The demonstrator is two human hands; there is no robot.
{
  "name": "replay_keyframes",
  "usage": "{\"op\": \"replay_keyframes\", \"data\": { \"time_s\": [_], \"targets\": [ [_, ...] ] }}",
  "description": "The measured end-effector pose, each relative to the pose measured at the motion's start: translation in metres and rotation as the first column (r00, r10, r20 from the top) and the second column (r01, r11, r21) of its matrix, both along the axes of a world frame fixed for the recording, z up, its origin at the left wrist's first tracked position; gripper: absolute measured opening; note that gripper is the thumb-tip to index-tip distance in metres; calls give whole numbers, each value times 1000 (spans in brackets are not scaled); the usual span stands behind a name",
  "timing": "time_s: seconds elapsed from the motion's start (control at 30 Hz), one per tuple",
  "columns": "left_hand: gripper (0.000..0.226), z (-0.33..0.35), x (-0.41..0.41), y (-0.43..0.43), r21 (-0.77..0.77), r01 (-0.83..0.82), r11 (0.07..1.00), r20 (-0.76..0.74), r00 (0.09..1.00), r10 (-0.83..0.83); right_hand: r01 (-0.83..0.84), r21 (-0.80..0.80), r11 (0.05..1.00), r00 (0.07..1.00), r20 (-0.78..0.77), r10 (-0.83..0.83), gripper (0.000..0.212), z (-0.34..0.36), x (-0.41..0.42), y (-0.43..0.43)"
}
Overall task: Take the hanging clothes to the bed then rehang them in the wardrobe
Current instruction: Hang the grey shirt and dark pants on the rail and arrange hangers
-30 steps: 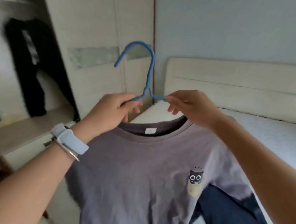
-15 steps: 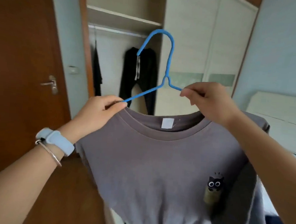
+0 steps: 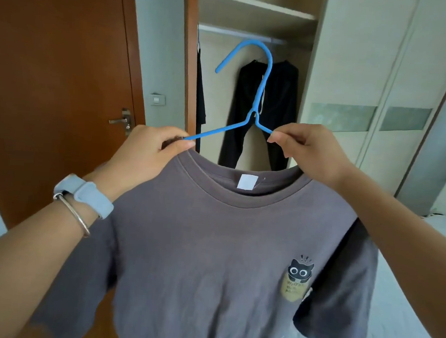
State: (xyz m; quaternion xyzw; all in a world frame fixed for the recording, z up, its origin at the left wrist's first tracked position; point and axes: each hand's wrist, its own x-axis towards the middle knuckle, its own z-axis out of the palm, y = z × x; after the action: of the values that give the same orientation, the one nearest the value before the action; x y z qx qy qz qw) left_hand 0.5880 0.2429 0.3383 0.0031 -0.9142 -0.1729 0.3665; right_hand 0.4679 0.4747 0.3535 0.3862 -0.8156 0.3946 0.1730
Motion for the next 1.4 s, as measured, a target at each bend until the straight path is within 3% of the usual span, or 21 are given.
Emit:
{"op": "replay_keyframes", "data": {
  "time_s": [0.23, 0.47, 0.63, 0.77, 0.87, 1.07, 1.4],
  "targets": [
    [27, -16, -102, -71, -27, -28, 999, -32, 999, 27, -43, -24, 999, 997, -69, 42, 23, -12, -110, -84],
    [29, -23, -228, -138, 63, -28, 998, -65, 997, 32, -103, 67, 992, 994, 38, 100, 24, -4, -232, -147],
    [28, -43, -305, -182, 104, 31, 994, -63, 998, -25, 90, 274, 957, 996, -31, -85, 36, -37, -308, -177],
    [22, -64, -381, -225, 85, 125, 989, -37, 992, -122, 134, 242, 961, 990, -1, -138, 30, -60, -363, -192],
    [22, -76, -438, -249, 99, 230, 968, -3, 973, -231, 259, 235, 937, 963, 10, -269, 24, -73, -392, -210],
    [25, -66, -532, -272, 129, 416, 900, 28, 906, -423, 595, 154, 789, 802, -37, -597, 22, -68, -429, -230],
    [27, -36, -623, -218, 119, 616, 779, -61, 787, -613, 724, 165, 670, 687, -86, -722, 24, -40, -462, -219]
  ]
}}
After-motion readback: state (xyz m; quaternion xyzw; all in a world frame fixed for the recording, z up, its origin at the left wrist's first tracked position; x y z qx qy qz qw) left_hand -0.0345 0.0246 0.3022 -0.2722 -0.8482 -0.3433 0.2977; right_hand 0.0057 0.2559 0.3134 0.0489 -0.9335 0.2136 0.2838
